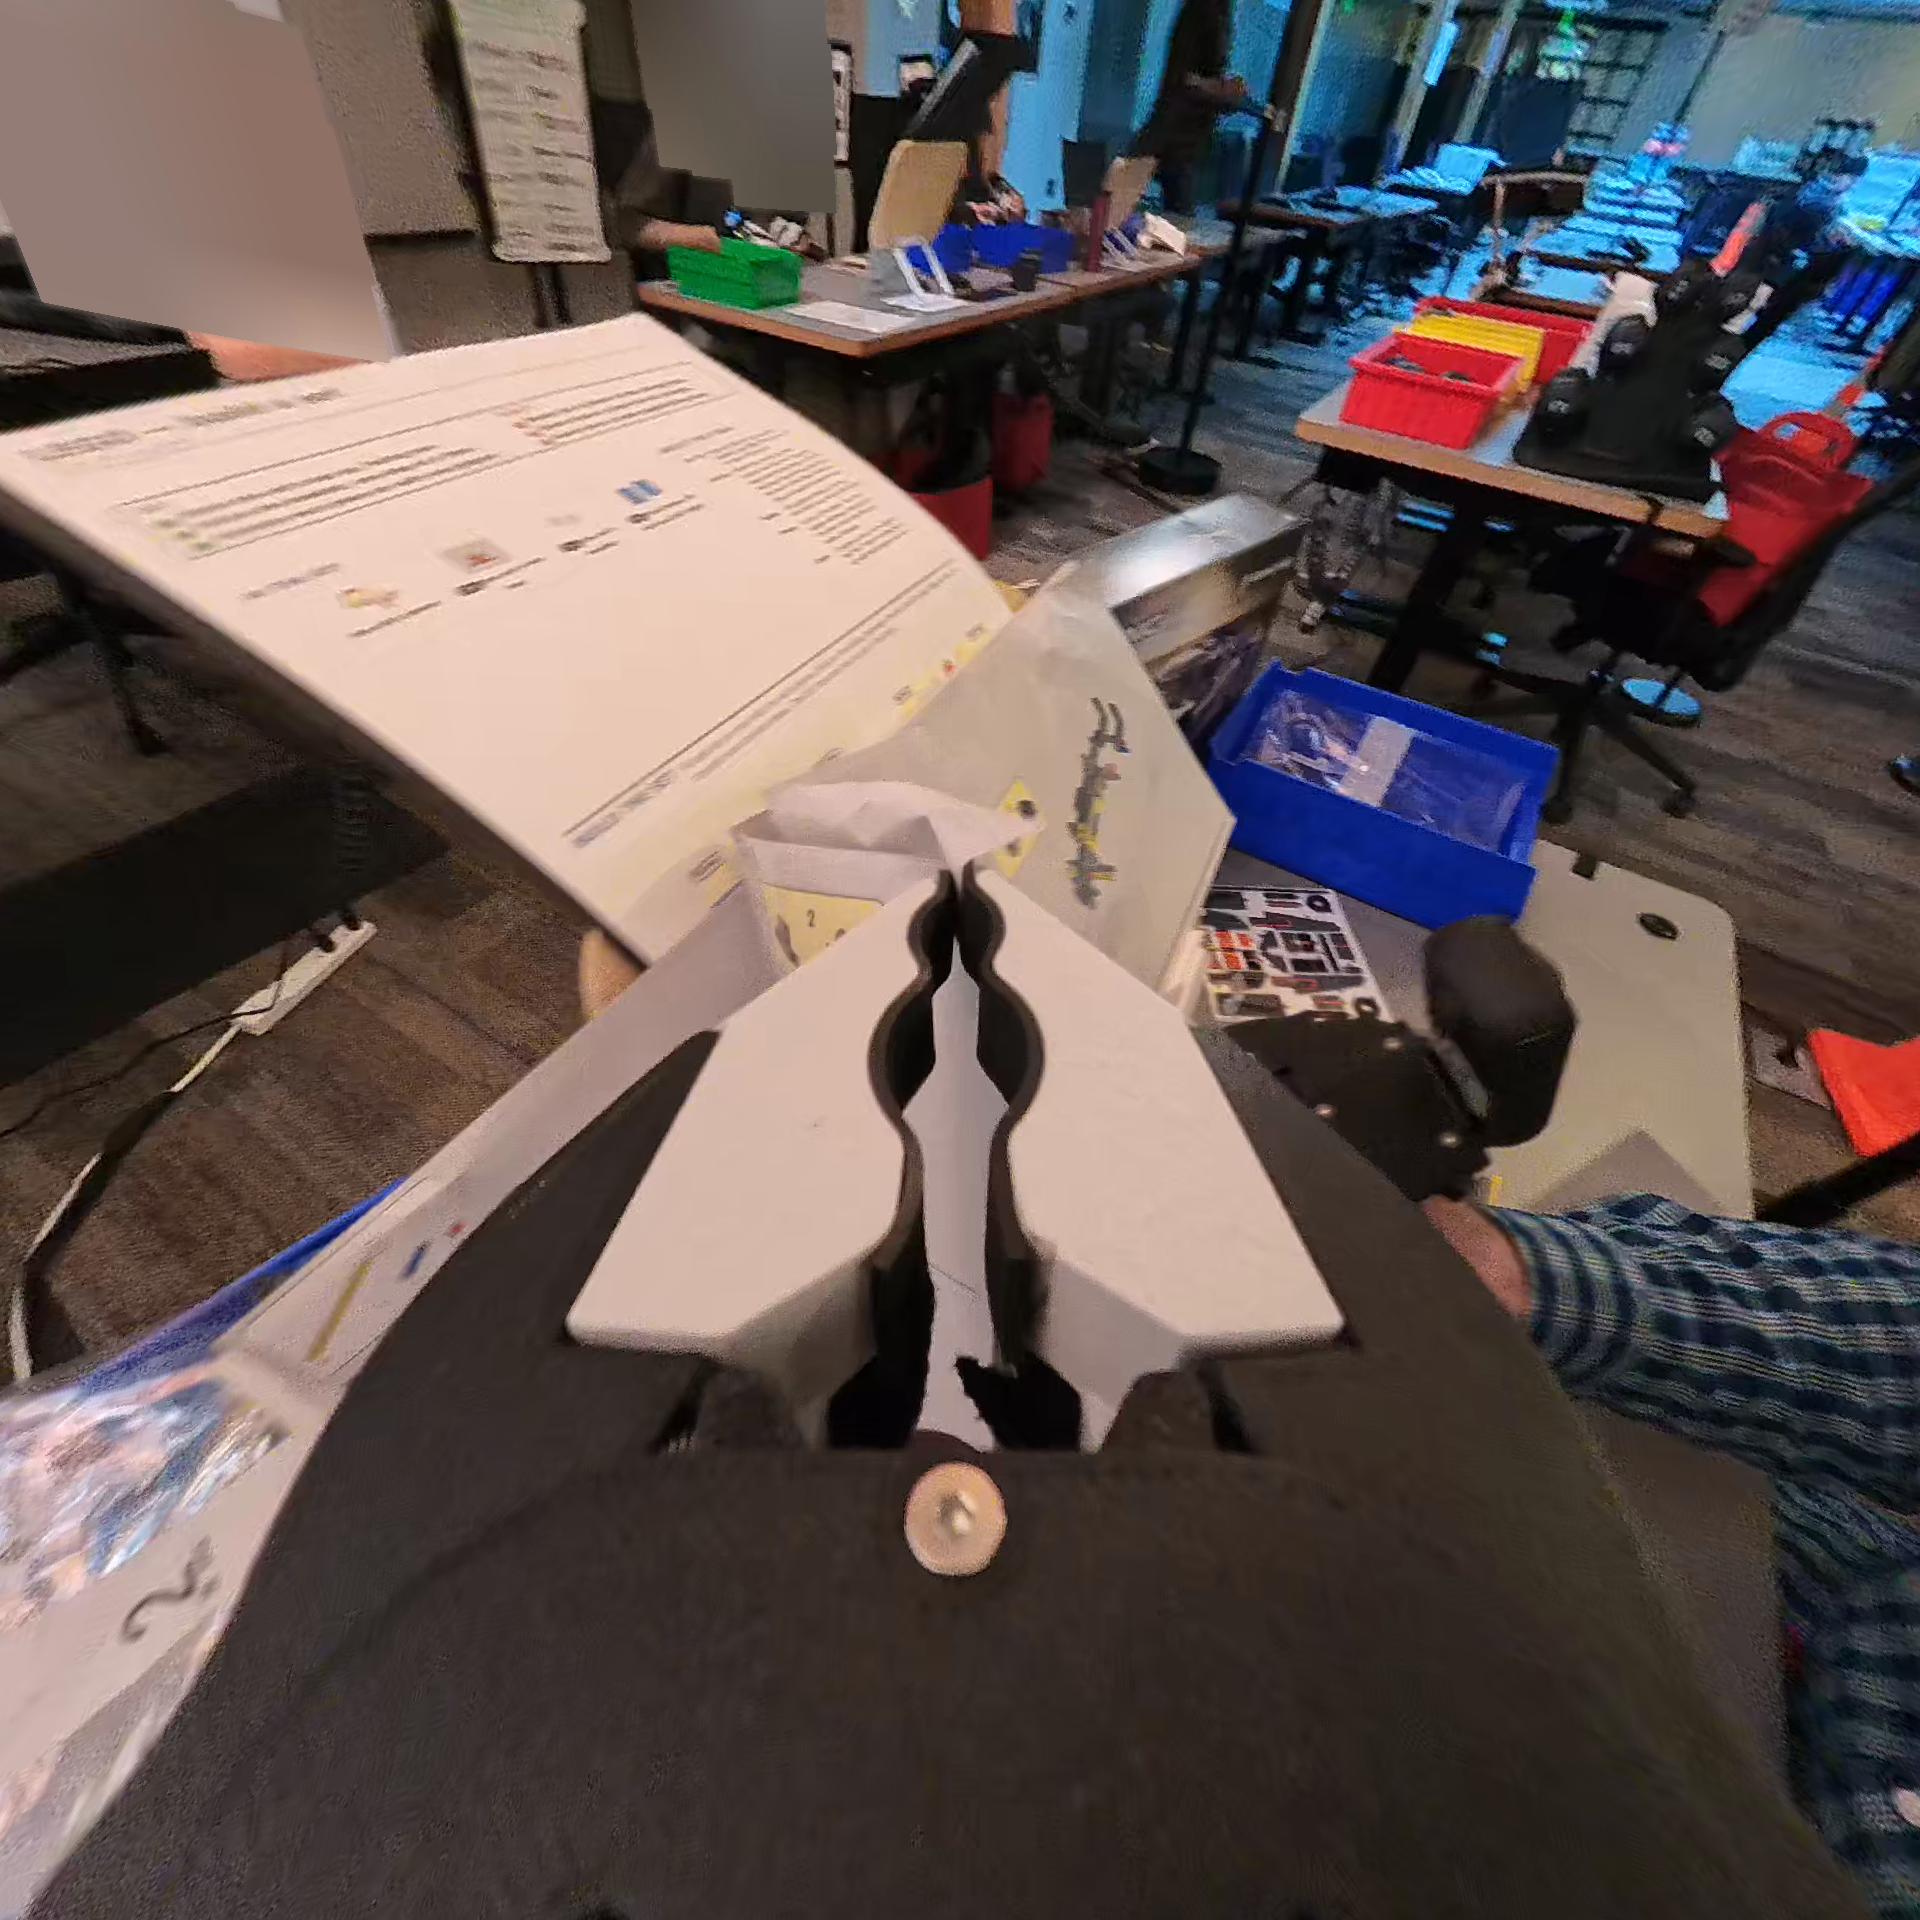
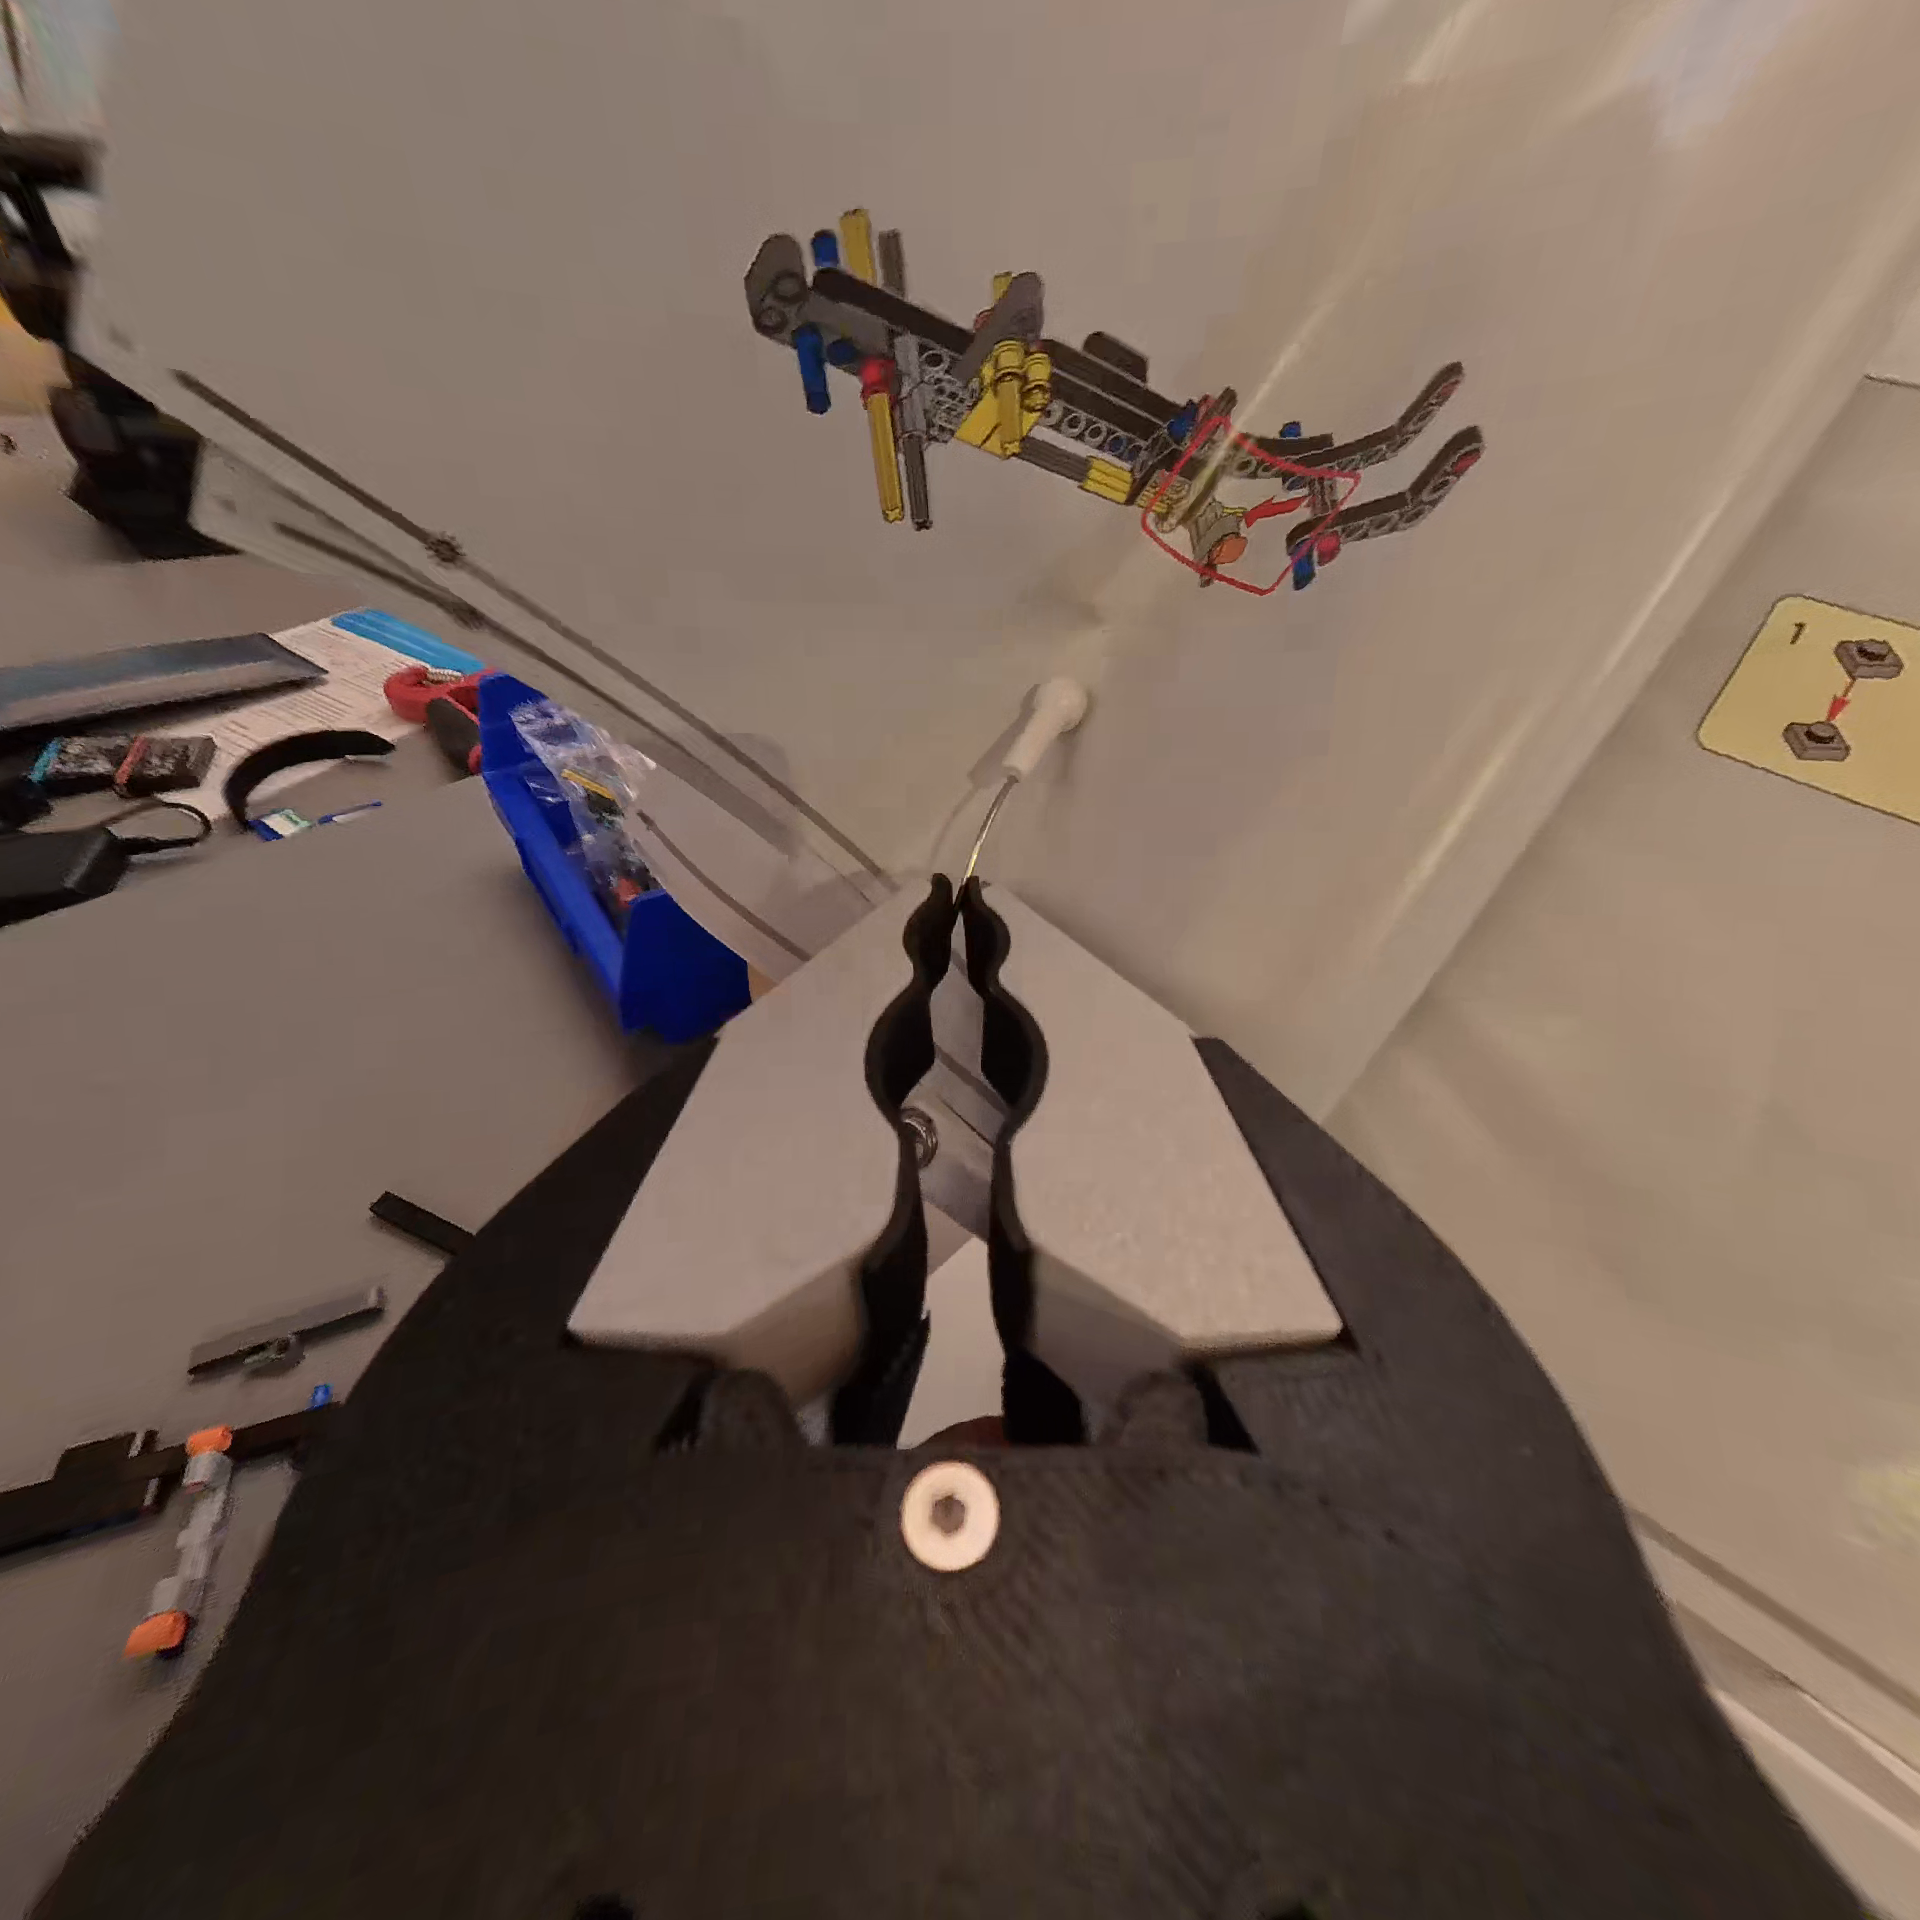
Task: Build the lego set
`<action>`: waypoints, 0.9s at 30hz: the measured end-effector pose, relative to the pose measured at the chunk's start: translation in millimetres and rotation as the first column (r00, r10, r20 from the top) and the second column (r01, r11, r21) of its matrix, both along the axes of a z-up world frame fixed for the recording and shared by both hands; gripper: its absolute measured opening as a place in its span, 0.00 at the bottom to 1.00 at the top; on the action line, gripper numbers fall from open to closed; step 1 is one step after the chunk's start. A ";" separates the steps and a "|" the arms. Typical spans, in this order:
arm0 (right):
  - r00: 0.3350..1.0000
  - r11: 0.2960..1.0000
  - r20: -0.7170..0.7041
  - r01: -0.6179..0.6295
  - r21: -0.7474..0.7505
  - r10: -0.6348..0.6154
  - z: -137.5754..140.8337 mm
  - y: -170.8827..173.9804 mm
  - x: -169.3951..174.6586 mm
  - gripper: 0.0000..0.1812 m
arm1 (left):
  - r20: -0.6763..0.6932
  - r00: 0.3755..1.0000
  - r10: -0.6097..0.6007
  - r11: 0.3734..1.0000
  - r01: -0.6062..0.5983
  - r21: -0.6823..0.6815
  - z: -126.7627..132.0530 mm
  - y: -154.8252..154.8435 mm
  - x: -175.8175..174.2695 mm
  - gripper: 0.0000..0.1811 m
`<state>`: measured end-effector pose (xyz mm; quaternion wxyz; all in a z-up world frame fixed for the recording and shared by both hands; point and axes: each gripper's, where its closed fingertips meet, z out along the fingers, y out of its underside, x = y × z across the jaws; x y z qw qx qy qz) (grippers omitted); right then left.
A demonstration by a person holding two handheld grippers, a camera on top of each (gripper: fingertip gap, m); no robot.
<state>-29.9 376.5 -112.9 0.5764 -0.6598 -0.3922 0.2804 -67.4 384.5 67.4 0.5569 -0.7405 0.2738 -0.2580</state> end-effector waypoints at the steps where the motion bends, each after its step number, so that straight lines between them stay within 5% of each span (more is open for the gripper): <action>1: 1.000 1.000 -0.027 -0.006 -0.008 0.006 0.8 -1.1 1.1 0.00 | 0.001 1.000 0.023 1.000 -0.023 0.005 -3.5 1.2 -10.7 0.00; 13: 0.975 0.998 -0.222 0.014 -0.065 -0.028 5.0 -5.8 14.9 0.00 | -0.007 0.976 0.218 0.975 -0.218 -0.033 -57.7 29.5 -85.0 0.00; 20: 0.993 0.999 -0.112 -0.036 0.030 0.039 3.1 -11.7 6.6 0.00 | 0.087 0.979 0.183 0.981 -0.176 -0.086 -81.1 29.4 -91.2 0.00; 27: 0.988 0.984 0.040 -0.149 0.102 0.146 -8.6 -26.9 -10.4 0.00 | 0.079 0.987 0.138 0.989 -0.134 -0.061 -77.0 26.3 -81.1 0.00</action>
